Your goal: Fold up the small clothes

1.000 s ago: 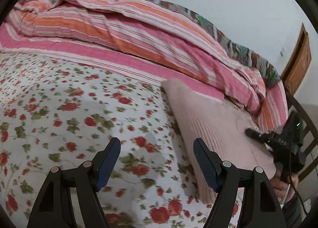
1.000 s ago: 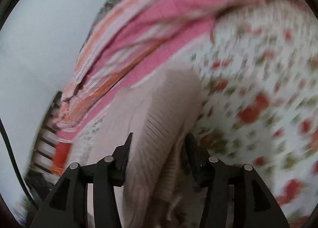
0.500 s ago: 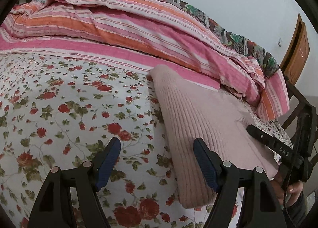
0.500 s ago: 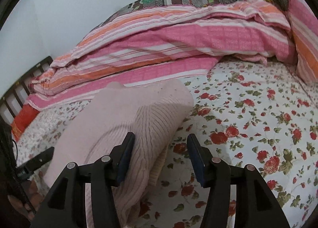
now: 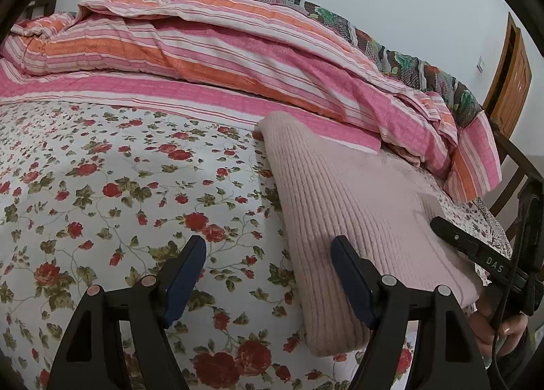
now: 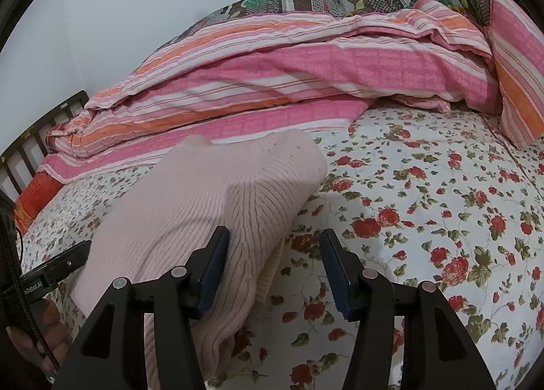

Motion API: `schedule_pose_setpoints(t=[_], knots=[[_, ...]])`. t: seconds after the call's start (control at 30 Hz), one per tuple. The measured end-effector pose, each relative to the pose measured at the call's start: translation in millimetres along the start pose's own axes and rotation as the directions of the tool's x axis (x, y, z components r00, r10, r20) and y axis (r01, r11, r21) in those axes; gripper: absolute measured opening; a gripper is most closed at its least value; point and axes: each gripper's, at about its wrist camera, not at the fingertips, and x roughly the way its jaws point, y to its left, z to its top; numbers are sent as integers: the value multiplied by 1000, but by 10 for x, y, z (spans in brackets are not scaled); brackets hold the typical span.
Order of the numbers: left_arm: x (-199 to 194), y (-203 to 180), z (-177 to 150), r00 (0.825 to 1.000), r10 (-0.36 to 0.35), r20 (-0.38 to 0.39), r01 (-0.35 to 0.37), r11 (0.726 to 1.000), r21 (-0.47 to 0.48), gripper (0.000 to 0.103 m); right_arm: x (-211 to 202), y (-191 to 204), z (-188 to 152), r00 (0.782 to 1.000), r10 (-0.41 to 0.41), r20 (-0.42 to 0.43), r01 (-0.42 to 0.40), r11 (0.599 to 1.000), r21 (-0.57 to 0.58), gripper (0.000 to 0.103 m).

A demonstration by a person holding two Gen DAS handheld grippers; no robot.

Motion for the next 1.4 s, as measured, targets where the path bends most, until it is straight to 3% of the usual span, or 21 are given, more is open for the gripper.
schedule_pose_setpoints(t=[0.2, 0.37, 0.53, 0.7, 0.83, 0.97, 1.07, 1.27, 1.33, 1.4], knots=[[-5, -12, -3, 1000, 3, 1, -3, 1000, 0, 75, -6, -4, -6, 1000, 1, -3, -1, 1000, 5, 54], [14, -16, -16, 1000, 6, -1, -6, 1000, 6, 75, -11, -29, -5, 1000, -13, -9, 13, 1000, 16, 67], [27, 0, -22, 1000, 0, -8, 0, 1000, -1, 75, -27, -31, -2, 1000, -14, -11, 14, 1000, 22, 70], [36, 90, -9, 999, -43, -17, 42, 998, -47, 74, -92, 1, -11, 999, -34, 17, 33, 999, 7, 70], [-108, 65, 5, 996, -73, 49, 75, 996, -42, 71, -195, 39, -30, 995, -66, 76, 67, 998, -17, 70], [-224, -24, 77, 987, -152, 61, 154, 987, -41, 73, -301, 50, 2, 992, -60, 113, 65, 997, -40, 70], [-202, -95, 125, 986, -166, 37, 167, 985, -50, 73, -319, -10, 38, 994, -20, 111, 21, 1000, -3, 70], [0, -183, 339, 986, -164, -38, 162, 985, -65, 71, -158, -127, 130, 997, 66, 48, -69, 995, 74, 49], [132, -172, 440, 985, -159, -72, 153, 985, -85, 69, -114, -132, 170, 996, 76, 37, -79, 993, 89, 48], [256, -153, 485, 982, -164, -97, 153, 983, -105, 60, -84, -135, 181, 997, 76, 24, -78, 992, 100, 48]])
